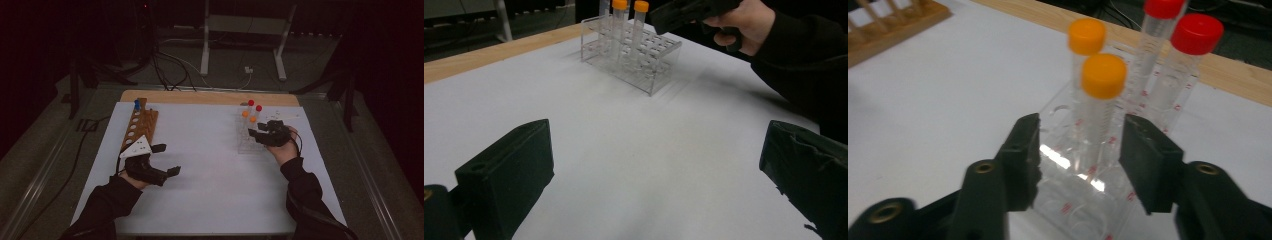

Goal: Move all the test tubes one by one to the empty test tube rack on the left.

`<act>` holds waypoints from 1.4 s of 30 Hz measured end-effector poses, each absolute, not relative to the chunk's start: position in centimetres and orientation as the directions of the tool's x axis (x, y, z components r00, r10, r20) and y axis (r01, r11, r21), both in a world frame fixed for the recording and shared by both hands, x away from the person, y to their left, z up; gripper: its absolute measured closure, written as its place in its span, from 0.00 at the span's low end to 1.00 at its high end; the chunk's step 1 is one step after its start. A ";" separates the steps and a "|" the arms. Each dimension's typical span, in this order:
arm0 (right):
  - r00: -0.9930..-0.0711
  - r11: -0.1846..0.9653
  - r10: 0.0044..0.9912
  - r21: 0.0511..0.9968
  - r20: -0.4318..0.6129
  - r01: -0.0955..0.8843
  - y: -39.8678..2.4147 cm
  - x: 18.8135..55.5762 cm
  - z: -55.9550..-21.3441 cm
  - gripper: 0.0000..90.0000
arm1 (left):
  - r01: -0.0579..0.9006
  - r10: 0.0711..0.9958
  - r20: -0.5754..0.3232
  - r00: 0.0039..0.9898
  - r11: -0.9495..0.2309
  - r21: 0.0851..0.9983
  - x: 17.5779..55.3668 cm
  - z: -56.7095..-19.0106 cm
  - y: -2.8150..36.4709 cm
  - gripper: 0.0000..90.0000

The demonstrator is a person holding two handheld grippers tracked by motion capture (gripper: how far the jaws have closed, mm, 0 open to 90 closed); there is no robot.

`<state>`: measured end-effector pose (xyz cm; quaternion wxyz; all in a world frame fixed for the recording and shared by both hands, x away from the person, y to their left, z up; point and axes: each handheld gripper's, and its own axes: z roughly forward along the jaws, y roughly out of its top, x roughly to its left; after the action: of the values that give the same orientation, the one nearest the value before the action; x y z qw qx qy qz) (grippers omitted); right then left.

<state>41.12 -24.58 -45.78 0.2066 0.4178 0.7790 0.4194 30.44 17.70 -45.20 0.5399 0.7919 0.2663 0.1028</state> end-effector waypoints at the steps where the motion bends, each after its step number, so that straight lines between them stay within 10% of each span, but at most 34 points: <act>1: -0.566 0.299 0.823 0.822 0.034 0.485 -24.6 41.5 -45.9 0.61 | 0.311 0.534 -0.124 0.836 -0.275 0.910 30.4 -45.2 17.7 0.02; 17: -0.527 0.308 0.850 0.799 0.013 0.517 -23.5 43.0 -46.6 0.82 | 0.317 0.541 -0.121 0.832 -0.285 0.905 30.5 -45.4 17.8 0.02; 42: -0.574 0.313 0.818 0.860 -0.029 0.402 -24.4 39.5 -39.5 0.83 | 0.323 0.521 -0.141 0.842 -0.277 0.905 30.8 -44.5 17.4 0.02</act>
<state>39.53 -24.43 -39.48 0.2397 0.3941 0.7740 0.4337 30.78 17.41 -44.46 0.5392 0.7939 0.2658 0.0919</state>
